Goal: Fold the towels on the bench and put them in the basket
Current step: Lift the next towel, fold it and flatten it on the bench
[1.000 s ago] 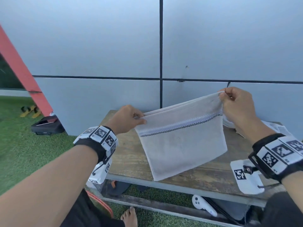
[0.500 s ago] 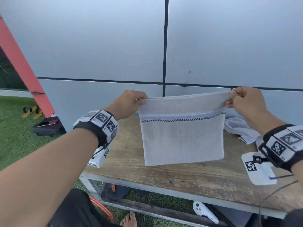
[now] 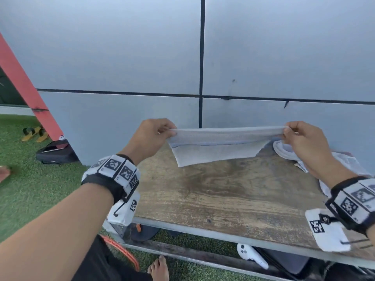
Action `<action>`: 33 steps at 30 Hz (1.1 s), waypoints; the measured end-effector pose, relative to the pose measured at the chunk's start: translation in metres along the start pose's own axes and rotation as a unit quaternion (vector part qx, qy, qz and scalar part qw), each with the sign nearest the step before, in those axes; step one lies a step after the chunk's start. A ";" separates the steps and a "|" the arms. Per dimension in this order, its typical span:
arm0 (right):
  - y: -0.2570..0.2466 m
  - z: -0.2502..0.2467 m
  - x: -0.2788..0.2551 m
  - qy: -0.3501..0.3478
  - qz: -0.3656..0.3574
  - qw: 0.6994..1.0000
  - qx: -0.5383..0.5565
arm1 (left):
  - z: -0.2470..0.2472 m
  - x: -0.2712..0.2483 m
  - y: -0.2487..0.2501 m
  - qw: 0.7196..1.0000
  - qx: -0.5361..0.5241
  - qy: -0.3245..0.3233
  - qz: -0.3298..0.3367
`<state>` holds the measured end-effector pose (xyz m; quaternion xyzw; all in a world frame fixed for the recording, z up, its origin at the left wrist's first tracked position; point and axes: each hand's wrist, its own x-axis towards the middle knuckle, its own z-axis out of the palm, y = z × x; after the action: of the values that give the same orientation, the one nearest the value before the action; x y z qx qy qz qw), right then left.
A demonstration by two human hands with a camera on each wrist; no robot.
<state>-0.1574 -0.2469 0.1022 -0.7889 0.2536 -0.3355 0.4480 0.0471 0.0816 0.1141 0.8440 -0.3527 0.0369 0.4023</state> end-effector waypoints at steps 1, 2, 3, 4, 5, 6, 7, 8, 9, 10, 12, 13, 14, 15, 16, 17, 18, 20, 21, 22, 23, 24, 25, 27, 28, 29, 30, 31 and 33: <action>0.015 0.000 -0.009 -0.024 0.012 0.998 -0.048 | 0.007 -0.011 -0.008 0.999 0.005 -0.036 -0.019; 0.028 0.000 -0.018 -0.057 0.027 0.995 -0.079 | 0.012 -0.021 -0.012 0.997 0.003 -0.074 -0.036; 0.041 -0.001 -0.024 -0.095 0.048 0.990 -0.096 | 0.017 -0.029 -0.017 0.992 0.006 -0.111 -0.054; 0.050 -0.001 -0.030 -0.141 0.081 0.982 -0.099 | 0.020 -0.038 -0.020 0.986 0.014 -0.149 -0.069; 0.058 -0.001 -0.035 -0.194 0.121 0.969 -0.094 | 0.023 -0.045 -0.023 0.979 0.023 -0.184 -0.082; 0.064 -0.001 -0.039 -0.245 0.160 0.952 -0.090 | 0.026 -0.051 -0.027 0.970 0.028 -0.221 -0.095; 0.068 -0.001 -0.043 -0.291 0.195 0.932 -0.094 | 0.029 -0.055 -0.033 0.959 0.032 -0.258 -0.113; 0.070 -0.001 -0.044 -0.332 0.220 0.911 -0.110 | 0.030 -0.058 -0.036 0.946 0.041 -0.294 -0.131; 0.070 -0.002 -0.046 -0.373 0.235 0.887 -0.137 | 0.032 -0.060 -0.039 0.932 0.055 -0.326 -0.146; 0.069 -0.002 -0.046 -0.408 0.239 0.865 -0.169 | 0.034 -0.062 -0.042 0.921 0.070 -0.350 -0.154; 0.067 0.001 -0.045 -0.445 0.229 0.839 -0.216 | 0.038 -0.062 -0.046 0.911 0.083 -0.371 -0.160; 0.067 0.003 -0.044 -0.445 0.223 0.837 -0.228 | 0.040 -0.062 -0.049 0.914 0.082 -0.364 -0.158; 0.066 0.005 -0.041 -0.438 0.214 0.841 -0.235 | 0.042 -0.060 -0.050 0.920 0.079 -0.353 -0.150; 0.066 0.007 -0.039 -0.425 0.204 0.848 -0.240 | 0.045 -0.058 -0.052 0.928 0.075 -0.339 -0.139; 0.067 0.010 -0.036 -0.408 0.194 0.858 -0.245 | 0.047 -0.055 -0.054 0.936 0.067 -0.323 -0.125; 0.069 0.013 -0.033 -0.385 0.181 0.871 -0.247 | 0.051 -0.052 -0.056 0.944 0.055 -0.304 -0.114; 0.073 0.016 -0.029 -0.359 0.162 0.885 -0.249 | 0.055 -0.048 -0.056 0.952 0.041 -0.283 -0.106; 0.081 0.024 -0.021 -0.300 0.113 0.910 -0.264 | 0.066 -0.037 -0.060 0.966 0.028 -0.236 -0.101; 0.084 0.028 -0.017 -0.272 0.095 0.917 -0.276 | 0.073 -0.031 -0.062 0.971 0.034 -0.214 -0.104; 0.086 0.033 -0.014 -0.248 0.087 0.921 -0.288 | 0.080 -0.025 -0.066 0.973 0.050 -0.193 -0.113; 0.089 0.038 -0.012 -0.228 0.085 0.924 -0.296 | 0.088 -0.019 -0.070 0.975 0.073 -0.170 -0.125; 0.092 0.043 -0.010 -0.213 0.086 0.925 -0.302 | 0.095 -0.013 -0.074 0.975 0.091 -0.152 -0.133; 0.096 0.048 -0.008 -0.200 0.088 0.926 -0.307 | 0.102 -0.008 -0.079 0.975 0.102 -0.140 -0.137; 0.105 0.057 -0.003 -0.177 0.092 0.929 -0.311 | 0.116 0.002 -0.084 0.976 0.113 -0.120 -0.139; 0.110 0.061 -0.001 -0.170 0.095 0.930 -0.311 | 0.122 0.007 -0.085 0.977 0.116 -0.113 -0.142; 0.115 0.065 0.001 -0.165 0.098 0.930 -0.312 | 0.127 0.011 -0.087 0.976 0.116 -0.108 -0.147; 0.119 0.068 0.003 -0.163 0.103 0.929 -0.315 | 0.132 0.014 -0.088 0.976 0.118 -0.104 -0.151; 0.123 0.071 0.005 -0.163 0.107 0.927 -0.319 | 0.136 0.017 -0.090 0.975 0.123 -0.101 -0.154; 0.130 0.076 0.007 -0.166 0.118 0.924 -0.325 | 0.142 0.019 -0.094 0.973 0.131 -0.102 -0.159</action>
<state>-0.1087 -0.2721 -0.0384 -0.8999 0.3619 -0.0435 0.2395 0.0888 0.0110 -0.0360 0.9342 -0.2449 -0.0679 0.2505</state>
